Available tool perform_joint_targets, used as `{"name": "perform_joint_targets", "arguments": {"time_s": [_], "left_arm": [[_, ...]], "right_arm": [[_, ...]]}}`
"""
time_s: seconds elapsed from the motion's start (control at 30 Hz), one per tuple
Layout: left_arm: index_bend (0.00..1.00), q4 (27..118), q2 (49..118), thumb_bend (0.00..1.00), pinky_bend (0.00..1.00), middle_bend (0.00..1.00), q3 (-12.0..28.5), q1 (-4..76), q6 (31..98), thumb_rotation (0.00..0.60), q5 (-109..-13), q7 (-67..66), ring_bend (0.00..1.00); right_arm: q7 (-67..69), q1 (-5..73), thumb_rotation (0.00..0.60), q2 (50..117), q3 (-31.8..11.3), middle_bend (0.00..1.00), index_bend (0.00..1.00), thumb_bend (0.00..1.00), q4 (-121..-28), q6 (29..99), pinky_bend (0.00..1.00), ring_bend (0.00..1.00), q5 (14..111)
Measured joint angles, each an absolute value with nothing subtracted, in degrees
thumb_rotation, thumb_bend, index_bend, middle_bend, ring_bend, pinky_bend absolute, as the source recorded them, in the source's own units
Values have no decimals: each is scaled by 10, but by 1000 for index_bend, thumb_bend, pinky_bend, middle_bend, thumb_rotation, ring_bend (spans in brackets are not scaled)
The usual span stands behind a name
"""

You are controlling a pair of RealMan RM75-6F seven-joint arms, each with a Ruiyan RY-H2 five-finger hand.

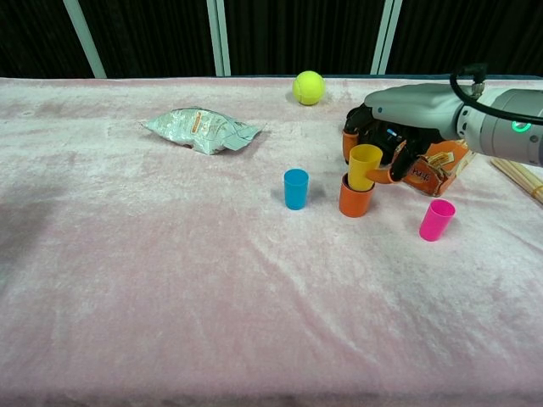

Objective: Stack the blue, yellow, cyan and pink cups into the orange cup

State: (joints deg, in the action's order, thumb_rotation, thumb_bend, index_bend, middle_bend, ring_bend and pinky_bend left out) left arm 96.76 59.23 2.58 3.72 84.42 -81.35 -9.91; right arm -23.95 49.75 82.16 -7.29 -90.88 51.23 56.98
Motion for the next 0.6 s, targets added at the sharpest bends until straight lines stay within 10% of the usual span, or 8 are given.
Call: {"name": "perform_joint_targets", "arguments": {"time_s": [0.23, 0.6], "left_arm": [[53, 969, 592, 705, 17, 10, 26, 37, 845, 600, -813, -100, 0], [52, 969, 592, 705, 17, 10, 26, 38, 843, 600, -812, -100, 0]], "right_arm": [[-242, 497, 600, 826, -73, 235, 215, 231, -904, 509, 211, 190, 564], [-242, 502, 600, 816, -98, 222, 202, 207, -928, 522, 211, 180, 552]]}}
